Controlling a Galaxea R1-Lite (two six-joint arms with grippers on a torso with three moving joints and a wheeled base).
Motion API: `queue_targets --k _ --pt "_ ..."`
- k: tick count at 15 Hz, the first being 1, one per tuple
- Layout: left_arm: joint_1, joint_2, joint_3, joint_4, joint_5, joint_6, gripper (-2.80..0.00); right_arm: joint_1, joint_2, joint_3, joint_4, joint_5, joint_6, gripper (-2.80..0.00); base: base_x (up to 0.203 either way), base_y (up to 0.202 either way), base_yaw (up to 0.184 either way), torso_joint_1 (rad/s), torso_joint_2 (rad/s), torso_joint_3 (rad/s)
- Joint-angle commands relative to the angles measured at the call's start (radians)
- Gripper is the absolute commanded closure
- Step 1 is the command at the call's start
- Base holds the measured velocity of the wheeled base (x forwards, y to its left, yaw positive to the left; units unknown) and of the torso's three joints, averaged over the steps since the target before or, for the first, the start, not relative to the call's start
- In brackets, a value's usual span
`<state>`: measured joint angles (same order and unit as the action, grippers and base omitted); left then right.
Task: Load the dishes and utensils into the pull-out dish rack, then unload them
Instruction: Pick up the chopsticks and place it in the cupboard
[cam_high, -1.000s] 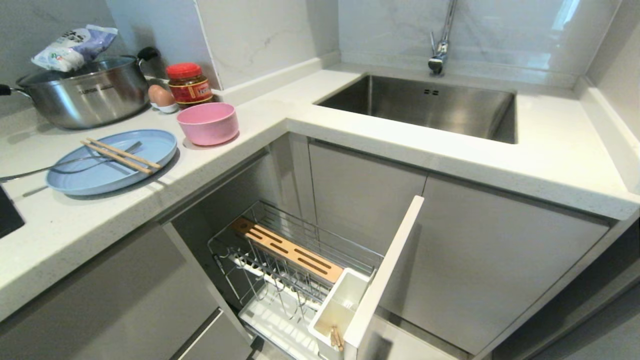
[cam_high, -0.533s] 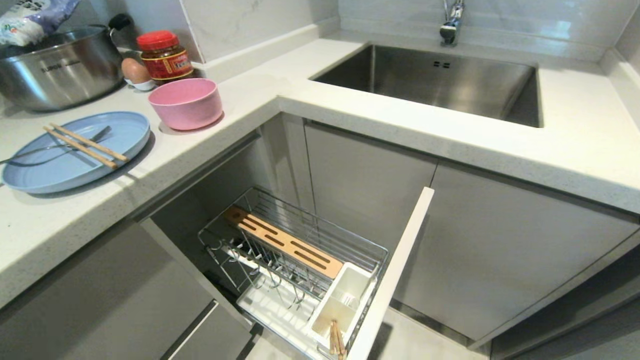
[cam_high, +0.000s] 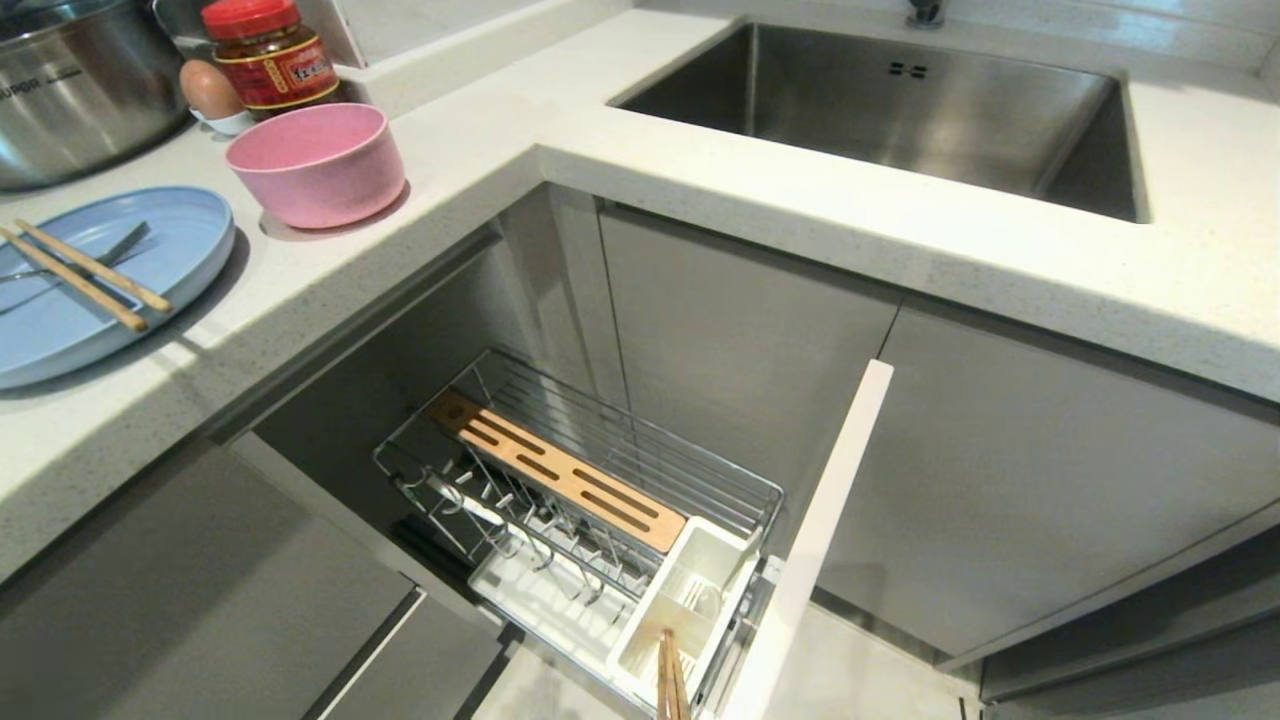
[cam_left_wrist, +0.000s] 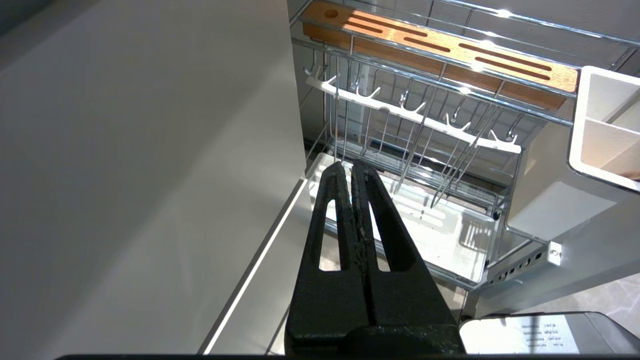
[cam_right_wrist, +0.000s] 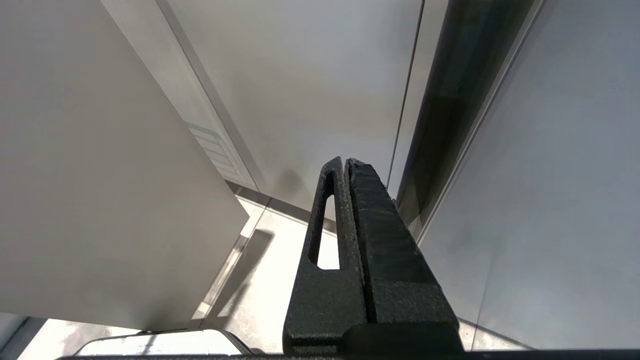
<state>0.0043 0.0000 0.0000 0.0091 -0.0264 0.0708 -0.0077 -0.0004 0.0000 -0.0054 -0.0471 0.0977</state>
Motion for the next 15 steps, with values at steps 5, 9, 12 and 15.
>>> queue_targets --k 5,9,12,15 --pt "0.0 0.002 -0.018 -0.014 -0.006 0.049 0.0 0.0 -0.004 0.0 -0.001 0.0 0.001 0.0 0.0 0.0 0.0 0.0 0.0 -0.005" --pt "-0.001 0.003 -0.228 -0.024 -0.009 0.078 0.0 0.0 -0.004 0.0 -0.001 0.0 0.001 0.0 0.0 0.0 0.0 0.0 0.0 0.0" --pt "-0.002 0.036 -0.485 0.072 -0.044 0.11 0.0 0.0 -0.004 0.0 -0.001 0.0 0.001 0.0 0.0 0.0 0.0 0.0 0.0 0.0" --pt "0.0 0.192 -0.816 0.202 -0.079 0.121 0.0 0.0 -0.004 0.0 -0.001 0.0 0.001 0.0 0.0 0.0 0.0 0.0 0.0 0.0"
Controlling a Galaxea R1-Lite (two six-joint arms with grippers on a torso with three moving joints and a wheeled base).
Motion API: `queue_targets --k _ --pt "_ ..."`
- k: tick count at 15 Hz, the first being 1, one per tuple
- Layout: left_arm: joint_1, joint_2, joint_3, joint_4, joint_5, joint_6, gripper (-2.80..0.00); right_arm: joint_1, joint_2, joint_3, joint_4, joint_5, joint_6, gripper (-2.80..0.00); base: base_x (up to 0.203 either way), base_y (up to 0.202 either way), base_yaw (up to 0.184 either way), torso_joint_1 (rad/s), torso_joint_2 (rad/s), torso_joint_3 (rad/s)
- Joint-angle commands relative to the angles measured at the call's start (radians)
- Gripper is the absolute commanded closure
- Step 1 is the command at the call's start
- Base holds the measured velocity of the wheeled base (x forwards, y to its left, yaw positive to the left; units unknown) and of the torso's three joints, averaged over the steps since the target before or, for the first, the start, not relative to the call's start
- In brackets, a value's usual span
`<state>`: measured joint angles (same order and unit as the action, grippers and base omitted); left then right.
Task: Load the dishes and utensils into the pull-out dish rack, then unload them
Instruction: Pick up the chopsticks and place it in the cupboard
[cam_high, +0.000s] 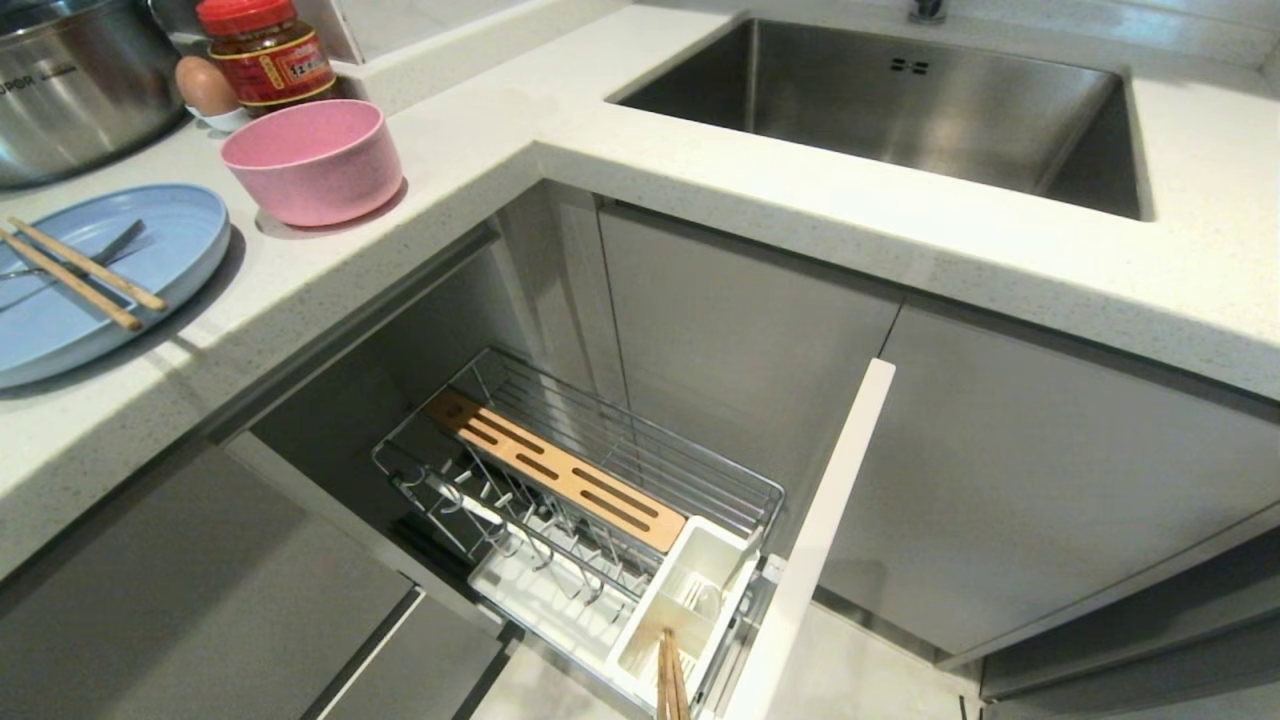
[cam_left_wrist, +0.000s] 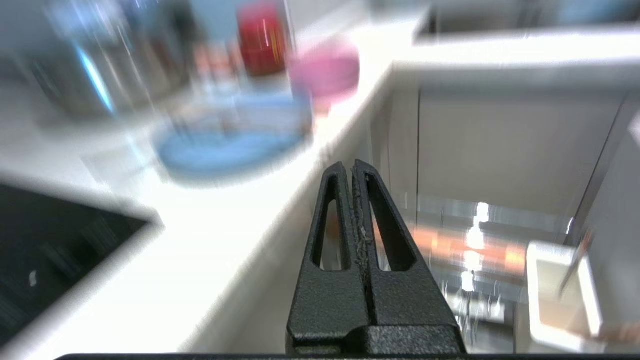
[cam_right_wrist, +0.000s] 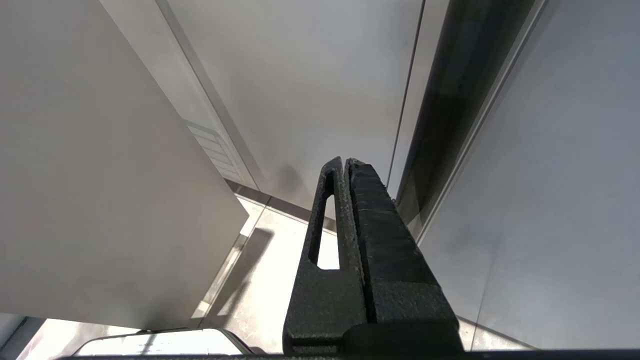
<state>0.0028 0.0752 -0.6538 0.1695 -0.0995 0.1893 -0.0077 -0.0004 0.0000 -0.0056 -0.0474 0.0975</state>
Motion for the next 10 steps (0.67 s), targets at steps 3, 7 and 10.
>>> queue_targets --k 3,7,10 --pt "0.001 0.389 -0.45 0.094 -0.013 0.007 0.0 0.0 -0.004 0.0 0.0 0.0 0.001 0.0 0.0 0.0 0.0 0.0 0.0 0.0" --pt "-0.001 0.663 -0.641 0.111 0.022 -0.01 0.0 0.0 -0.004 0.0 0.0 0.0 0.001 0.0 0.0 0.0 0.0 0.0 0.0 0.0" --pt "-0.004 0.805 -0.692 0.083 0.067 -0.151 0.0 0.0 -0.004 0.0 0.0 0.0 0.001 0.0 0.0 0.0 0.0 0.0 0.0 0.0"
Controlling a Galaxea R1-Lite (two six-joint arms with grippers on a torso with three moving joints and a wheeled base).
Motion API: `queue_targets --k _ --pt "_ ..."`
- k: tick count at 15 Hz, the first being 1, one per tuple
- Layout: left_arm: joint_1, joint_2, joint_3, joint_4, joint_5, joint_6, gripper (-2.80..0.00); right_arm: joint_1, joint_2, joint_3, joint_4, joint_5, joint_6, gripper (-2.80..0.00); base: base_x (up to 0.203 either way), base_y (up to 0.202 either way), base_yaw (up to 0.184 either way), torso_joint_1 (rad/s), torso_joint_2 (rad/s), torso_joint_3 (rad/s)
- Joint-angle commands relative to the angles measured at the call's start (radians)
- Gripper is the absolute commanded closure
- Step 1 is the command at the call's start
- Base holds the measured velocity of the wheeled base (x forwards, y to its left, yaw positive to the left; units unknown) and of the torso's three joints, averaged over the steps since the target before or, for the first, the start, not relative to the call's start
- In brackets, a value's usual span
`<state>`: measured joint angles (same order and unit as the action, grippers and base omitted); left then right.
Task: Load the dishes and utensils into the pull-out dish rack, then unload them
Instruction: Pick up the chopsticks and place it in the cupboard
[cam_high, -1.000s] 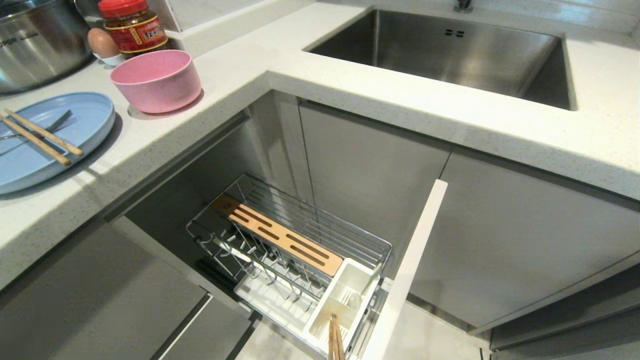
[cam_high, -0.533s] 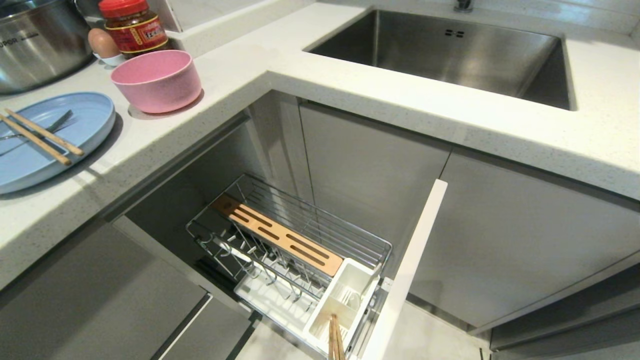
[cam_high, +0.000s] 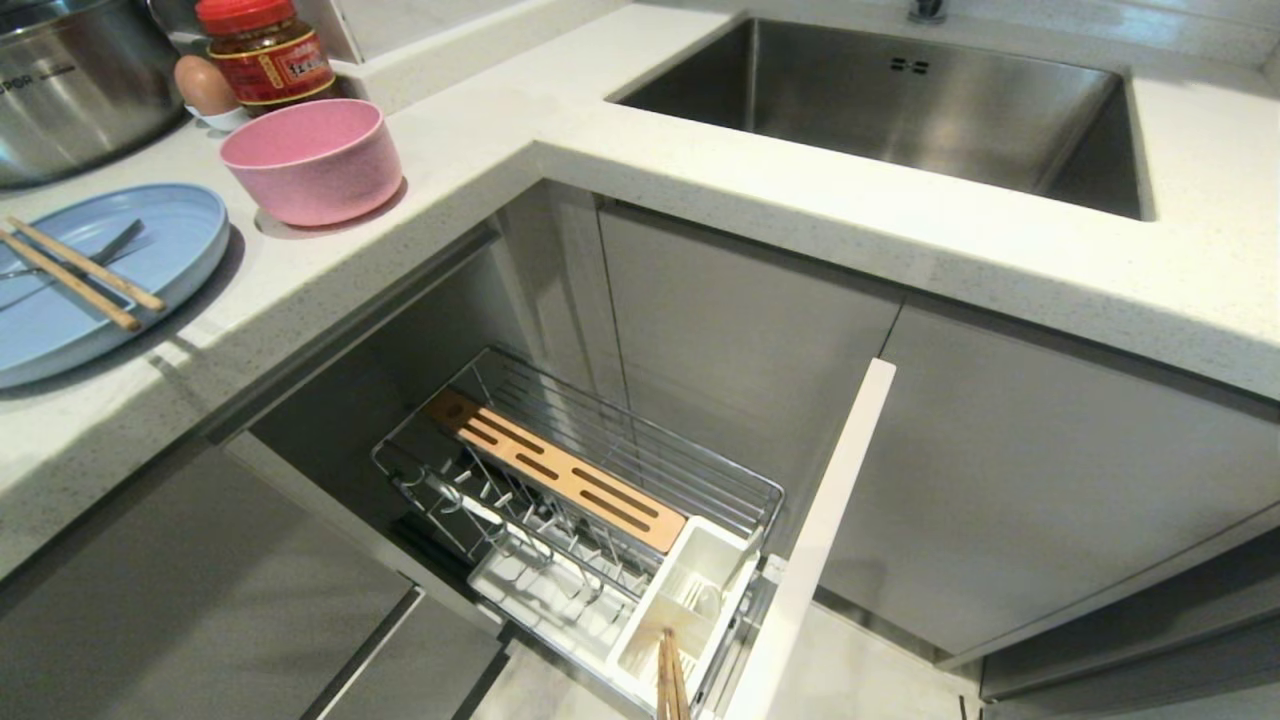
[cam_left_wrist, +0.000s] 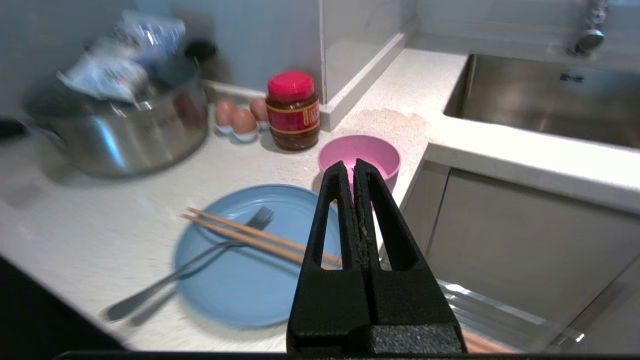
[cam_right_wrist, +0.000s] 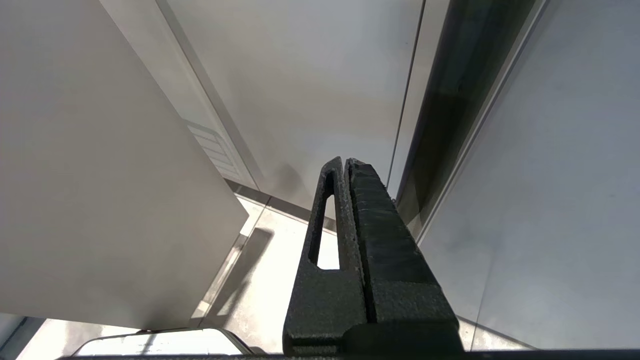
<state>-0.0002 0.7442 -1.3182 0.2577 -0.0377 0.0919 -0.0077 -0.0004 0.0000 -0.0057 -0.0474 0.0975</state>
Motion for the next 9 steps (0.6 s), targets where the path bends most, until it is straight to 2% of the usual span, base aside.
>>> queue_targets --k 1,3,5,9 --pt "0.001 0.185 -0.039 -0.01 0.01 -0.103 0.0 0.0 -0.004 0.0 0.0 0.0 0.001 0.0 0.0 0.0 0.0 0.0 0.0 0.0" --pt "0.002 0.262 -0.081 -0.003 0.018 -0.186 0.0 0.0 -0.004 0.0 0.0 0.0 0.001 0.0 0.0 0.0 0.0 0.0 0.0 0.0" --pt "0.0 0.323 -0.159 0.054 0.067 -0.265 0.0 0.0 -0.004 0.0 0.0 0.0 0.001 0.0 0.0 0.0 0.0 0.0 0.0 0.0" --pt "-0.061 0.406 -0.36 0.319 0.155 -0.45 0.0 0.0 -0.004 0.0 0.0 0.0 0.001 0.0 0.0 0.0 0.0 0.0 0.0 0.0"
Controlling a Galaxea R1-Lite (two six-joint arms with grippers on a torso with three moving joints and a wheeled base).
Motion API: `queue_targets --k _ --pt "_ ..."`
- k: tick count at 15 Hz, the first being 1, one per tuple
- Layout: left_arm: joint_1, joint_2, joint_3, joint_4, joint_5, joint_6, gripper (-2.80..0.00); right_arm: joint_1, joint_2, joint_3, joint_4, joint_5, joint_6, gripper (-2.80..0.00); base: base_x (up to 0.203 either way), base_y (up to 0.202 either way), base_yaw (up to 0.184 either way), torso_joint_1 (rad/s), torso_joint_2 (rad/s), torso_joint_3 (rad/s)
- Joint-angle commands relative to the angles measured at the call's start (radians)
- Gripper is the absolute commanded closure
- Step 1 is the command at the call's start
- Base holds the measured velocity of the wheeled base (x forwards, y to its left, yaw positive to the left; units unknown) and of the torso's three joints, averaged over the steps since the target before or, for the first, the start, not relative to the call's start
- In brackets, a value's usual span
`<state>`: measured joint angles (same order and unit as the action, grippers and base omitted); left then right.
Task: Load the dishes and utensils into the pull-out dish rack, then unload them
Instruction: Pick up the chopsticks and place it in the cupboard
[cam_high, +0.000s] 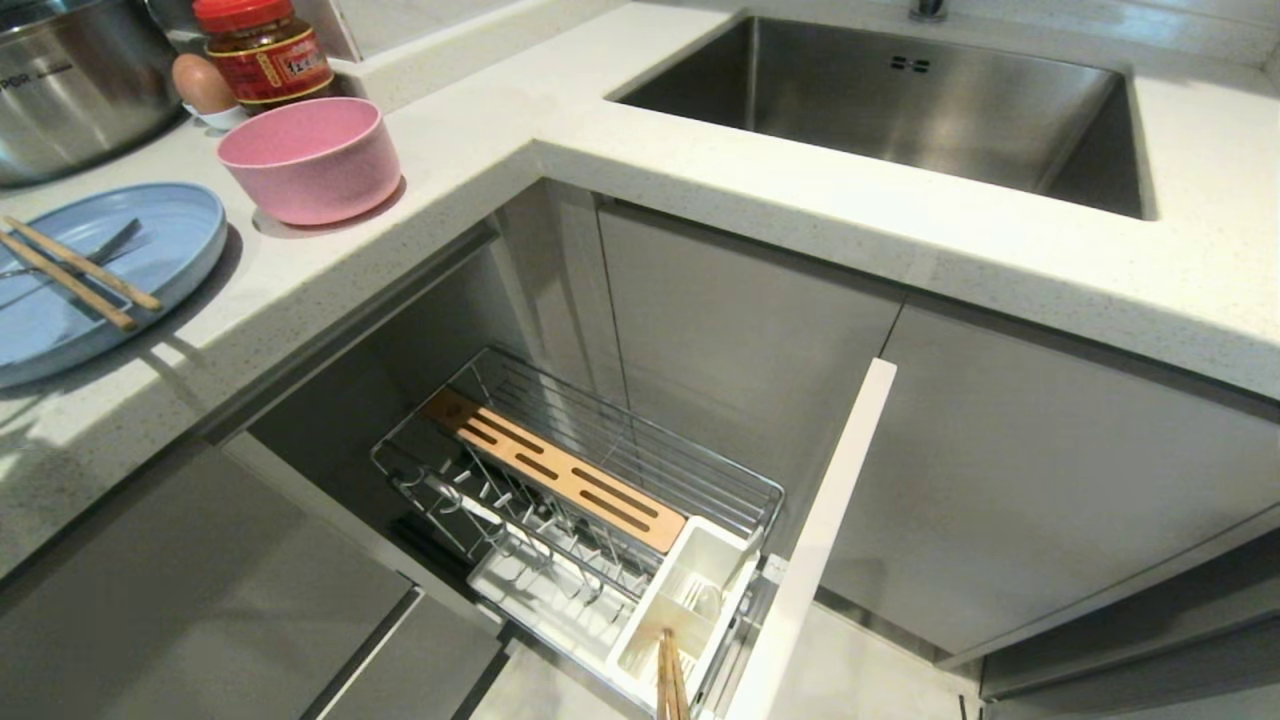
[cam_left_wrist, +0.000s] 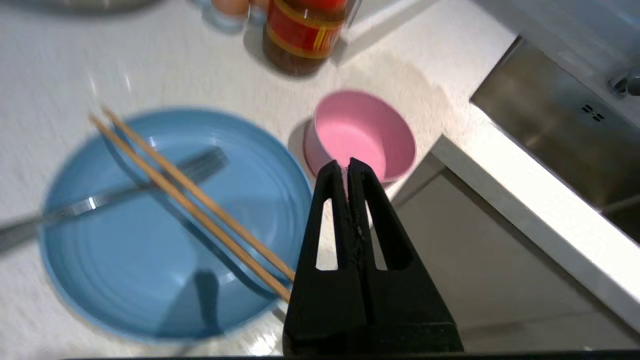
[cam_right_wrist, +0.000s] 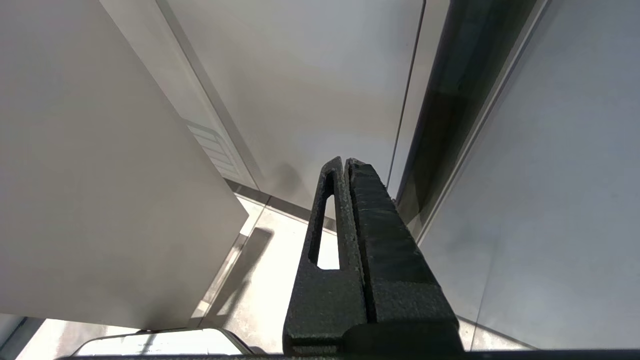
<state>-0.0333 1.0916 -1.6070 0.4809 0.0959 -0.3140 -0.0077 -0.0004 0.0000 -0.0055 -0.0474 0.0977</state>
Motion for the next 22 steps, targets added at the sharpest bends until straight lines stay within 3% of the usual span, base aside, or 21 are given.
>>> queue_targets --k 1,4,9,10,11,17,22 --pt "-0.048 0.086 -0.111 0.152 0.061 -0.085 0.0 0.0 -0.004 0.0 -0.001 0.0 0.001 0.0 0.0 0.0 0.0 0.0 0.0 0.0" --pt "-0.096 0.144 -0.176 0.259 0.191 -0.16 0.0 0.0 -0.004 0.0 -0.001 0.0 0.001 0.0 0.0 0.0 0.0 0.0 0.0 0.0" --pt "-0.1 0.228 -0.187 0.272 0.359 -0.171 0.0 0.0 -0.004 0.0 -0.001 0.0 0.001 0.0 0.0 0.0 0.0 0.0 0.0 0.0" --pt "-0.101 0.248 -0.189 0.303 0.376 -0.171 -0.76 0.0 -0.004 0.0 -0.001 0.0 0.001 0.0 0.0 0.0 0.0 0.0 0.0 0.0" --pt "-0.108 0.263 -0.198 0.328 0.38 -0.173 -2.8 0.0 -0.004 0.0 -0.001 0.0 0.001 0.0 0.0 0.0 0.0 0.0 0.0 0.0" --pt "-0.115 0.332 -0.276 0.498 0.386 -0.235 -2.8 0.0 -0.004 0.0 -0.001 0.0 0.001 0.0 0.0 0.0 0.0 0.0 0.0 0.0" --pt "-0.114 0.351 -0.281 0.511 0.386 -0.238 -2.8 0.0 -0.004 0.0 -0.001 0.0 0.001 0.0 0.0 0.0 0.0 0.0 0.0 0.0"
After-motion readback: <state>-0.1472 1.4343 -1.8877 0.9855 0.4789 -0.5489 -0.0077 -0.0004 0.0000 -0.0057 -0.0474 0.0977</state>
